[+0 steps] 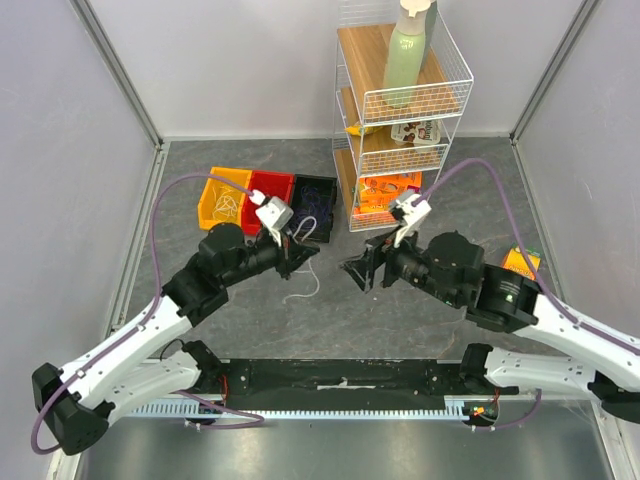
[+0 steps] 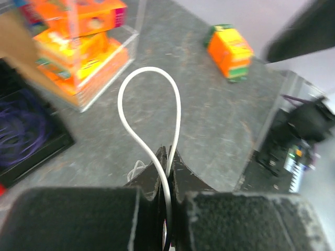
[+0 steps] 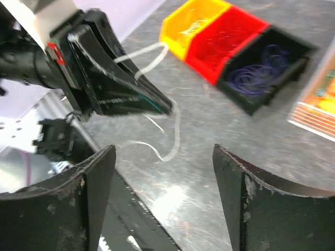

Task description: Untangle the cables

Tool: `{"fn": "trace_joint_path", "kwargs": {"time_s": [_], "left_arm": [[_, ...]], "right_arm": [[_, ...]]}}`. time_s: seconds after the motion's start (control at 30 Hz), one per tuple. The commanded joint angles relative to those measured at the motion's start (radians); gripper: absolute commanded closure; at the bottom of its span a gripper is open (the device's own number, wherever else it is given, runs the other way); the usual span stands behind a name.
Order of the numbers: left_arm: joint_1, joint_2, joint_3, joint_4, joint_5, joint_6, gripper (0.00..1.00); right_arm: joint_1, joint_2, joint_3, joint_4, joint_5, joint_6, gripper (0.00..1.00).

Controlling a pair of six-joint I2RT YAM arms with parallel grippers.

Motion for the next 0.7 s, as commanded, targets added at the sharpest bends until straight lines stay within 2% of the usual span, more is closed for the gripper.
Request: {"fn": "trace_joint_path", "kwargs": {"time_s": [0.0, 0.1, 0.2, 0.27, 0.43, 0.5, 0.67], "left_arm": [[0.060, 0.076, 0.135, -0.144, -0.326, -0.036, 0.98], [0.205, 0.168, 0.211, -0.199, -0.328, -0.128, 0.98], [0.389, 0.262, 0.260, -0.180, -0.319, -0.214, 0.98], [0.474, 0.329, 0.305, -0.163, -0.381, -0.250, 0.98], [0.543, 0.542, 0.429, -0.037, -0.587, -0.166, 0.98], [0.571, 0.636, 0.521, -0.038, -0.601, -0.124, 0.98], [0.588, 0.843, 0.638, 0.034, -0.712, 0.101, 0.99]], "right_arm": [[0.000, -0.105, 0.020, -0.113, 0.249, -0.022, 0.15], [-0.001, -0.171, 0.012, -0.142, 0.293, -0.020, 0.13], [0.000, -0.217, -0.003, -0.171, 0.302, -0.010, 0.12], [0.000, -0.242, -0.016, -0.188, 0.302, 0.009, 0.13], [0.000, -0.311, -0.058, -0.206, 0.285, 0.059, 0.13], [0.000, -0.340, -0.063, -0.219, 0.287, 0.075, 0.13], [0.000, -0.406, -0.054, -0.262, 0.303, 0.109, 0.14]]}}
